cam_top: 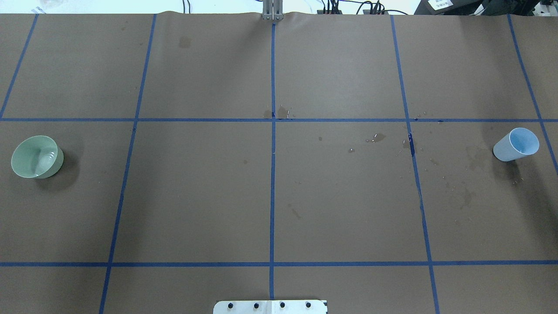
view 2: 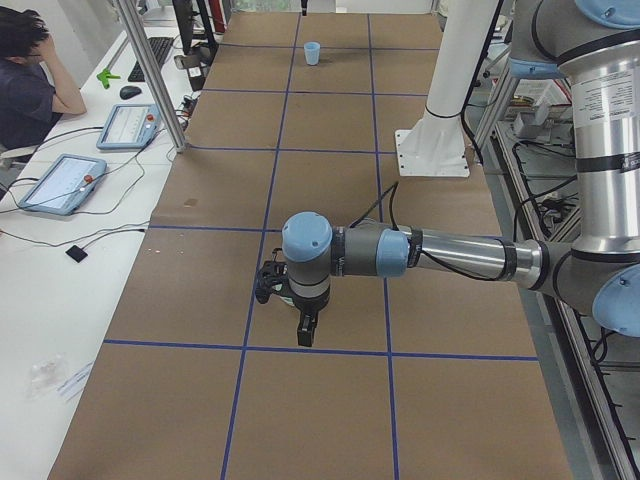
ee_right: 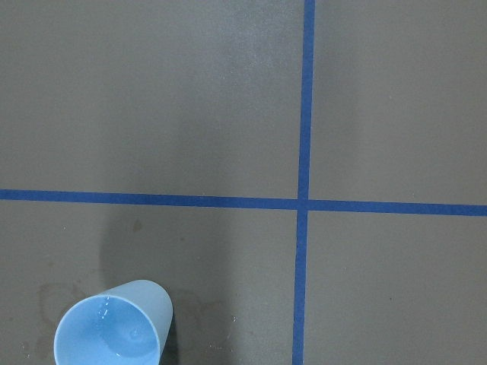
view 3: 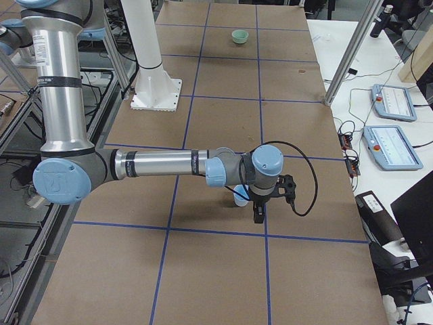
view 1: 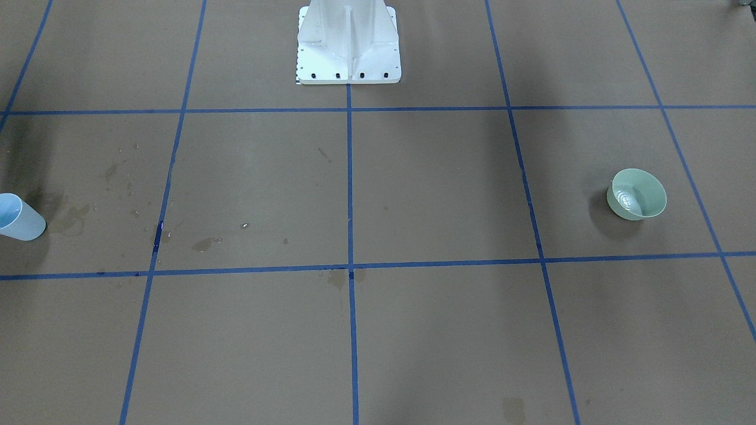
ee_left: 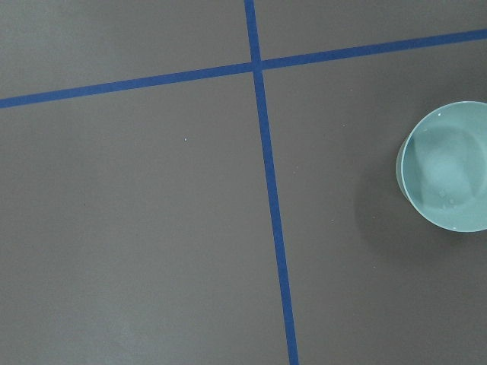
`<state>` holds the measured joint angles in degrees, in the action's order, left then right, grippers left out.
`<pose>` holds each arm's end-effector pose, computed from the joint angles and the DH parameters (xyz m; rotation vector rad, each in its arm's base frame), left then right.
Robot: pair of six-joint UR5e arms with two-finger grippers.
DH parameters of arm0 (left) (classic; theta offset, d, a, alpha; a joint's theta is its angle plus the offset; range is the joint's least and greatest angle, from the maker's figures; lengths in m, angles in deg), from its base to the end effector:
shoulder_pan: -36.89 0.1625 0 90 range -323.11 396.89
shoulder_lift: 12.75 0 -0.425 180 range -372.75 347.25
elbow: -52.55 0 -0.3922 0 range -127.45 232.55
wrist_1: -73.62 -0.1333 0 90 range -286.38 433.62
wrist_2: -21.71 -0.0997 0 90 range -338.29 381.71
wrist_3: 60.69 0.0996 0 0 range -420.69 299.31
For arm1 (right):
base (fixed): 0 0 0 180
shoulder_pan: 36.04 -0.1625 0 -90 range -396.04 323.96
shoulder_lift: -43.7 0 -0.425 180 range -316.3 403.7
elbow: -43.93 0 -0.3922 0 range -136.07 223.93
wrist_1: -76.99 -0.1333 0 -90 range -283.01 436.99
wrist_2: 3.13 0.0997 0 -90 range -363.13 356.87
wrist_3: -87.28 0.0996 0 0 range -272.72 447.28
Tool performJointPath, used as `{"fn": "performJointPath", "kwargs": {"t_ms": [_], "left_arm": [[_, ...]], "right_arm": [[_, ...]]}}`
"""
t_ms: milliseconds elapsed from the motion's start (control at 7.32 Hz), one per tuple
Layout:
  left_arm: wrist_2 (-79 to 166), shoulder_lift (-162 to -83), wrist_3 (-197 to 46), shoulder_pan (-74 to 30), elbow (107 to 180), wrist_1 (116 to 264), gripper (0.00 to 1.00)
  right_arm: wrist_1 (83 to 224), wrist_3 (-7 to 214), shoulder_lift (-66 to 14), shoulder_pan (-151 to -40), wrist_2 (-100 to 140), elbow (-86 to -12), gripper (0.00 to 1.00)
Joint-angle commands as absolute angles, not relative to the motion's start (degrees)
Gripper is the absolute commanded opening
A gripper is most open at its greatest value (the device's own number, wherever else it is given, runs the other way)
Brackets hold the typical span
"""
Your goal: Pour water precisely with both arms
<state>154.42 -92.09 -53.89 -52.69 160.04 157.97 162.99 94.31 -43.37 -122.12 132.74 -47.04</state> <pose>-0.0627 -0.4125 0.6046 0.0611 0.7437 0.1278 0.0260 -0.5243 0.6153 0.0536 -0.8080 -0.0039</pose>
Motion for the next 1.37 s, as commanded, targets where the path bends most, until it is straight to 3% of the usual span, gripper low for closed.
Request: {"fn": "performJointPath", "kwargs": {"t_ms": [0,547,957,1230], "left_arm": [[154.42,-92.38,-53.58,-52.67,159.43,158.00,1.00],[154.77,-92.55,-55.06,-52.49,160.92,158.09,1.00],[155.30,-100.10,-62.89,-51.79,159.08,158.44,1.00],[158.29,-100.11,-78.26,-45.49,154.45,172.58,1.00]], "right_arm": [[163.03,94.31,-43.40,-122.34,133.01,-47.22,1.00],[163.12,94.40,-43.58,-122.35,133.10,-47.74,1.00],[163.21,94.40,-43.66,-122.35,134.24,-48.71,1.00],[163.12,94.40,-43.58,-122.35,134.16,-48.80,1.00]]}}
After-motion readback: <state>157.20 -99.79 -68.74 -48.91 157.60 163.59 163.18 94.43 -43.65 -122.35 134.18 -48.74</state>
